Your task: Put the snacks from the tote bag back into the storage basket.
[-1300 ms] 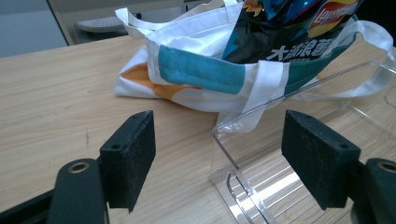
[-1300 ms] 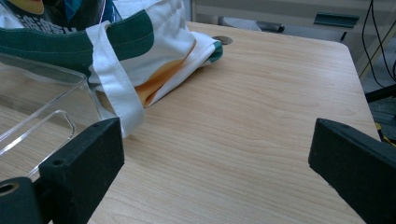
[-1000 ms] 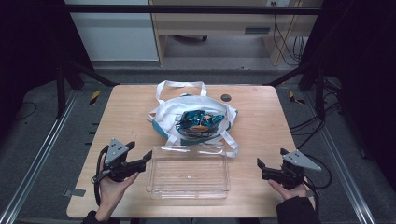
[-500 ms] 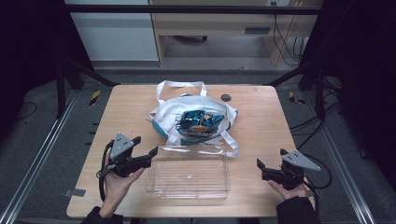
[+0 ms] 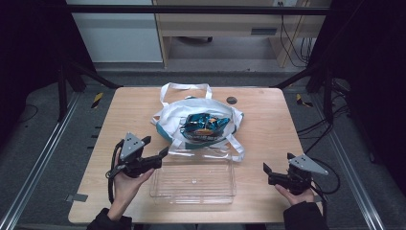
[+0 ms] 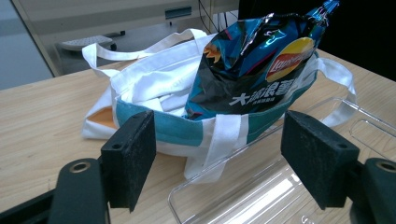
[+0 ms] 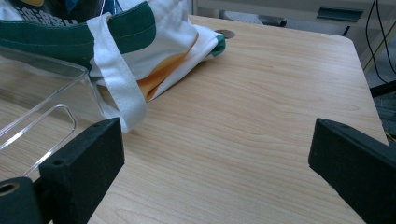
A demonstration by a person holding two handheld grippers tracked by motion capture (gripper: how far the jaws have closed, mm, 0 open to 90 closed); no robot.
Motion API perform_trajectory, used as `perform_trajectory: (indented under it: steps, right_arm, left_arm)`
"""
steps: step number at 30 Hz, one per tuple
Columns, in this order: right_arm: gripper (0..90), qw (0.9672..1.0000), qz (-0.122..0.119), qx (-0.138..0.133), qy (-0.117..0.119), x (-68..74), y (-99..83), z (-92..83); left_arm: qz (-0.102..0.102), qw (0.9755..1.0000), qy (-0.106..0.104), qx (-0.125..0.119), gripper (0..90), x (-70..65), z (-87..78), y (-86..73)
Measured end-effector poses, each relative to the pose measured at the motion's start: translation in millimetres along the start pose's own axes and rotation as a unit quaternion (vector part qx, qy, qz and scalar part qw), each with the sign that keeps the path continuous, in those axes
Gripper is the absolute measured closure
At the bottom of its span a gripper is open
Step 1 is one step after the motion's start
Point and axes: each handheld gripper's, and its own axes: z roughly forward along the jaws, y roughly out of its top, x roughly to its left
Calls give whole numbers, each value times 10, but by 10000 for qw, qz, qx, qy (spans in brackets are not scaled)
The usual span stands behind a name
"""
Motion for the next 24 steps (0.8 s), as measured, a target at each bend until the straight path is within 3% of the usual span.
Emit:
perform_trajectory:
  steps: [24]
  right_arm:
    - [38, 10000, 1, -8, 6, 3, 2, 4]
  left_arm:
    - [0, 10000, -15, -24, 271, -36, 185, 135]
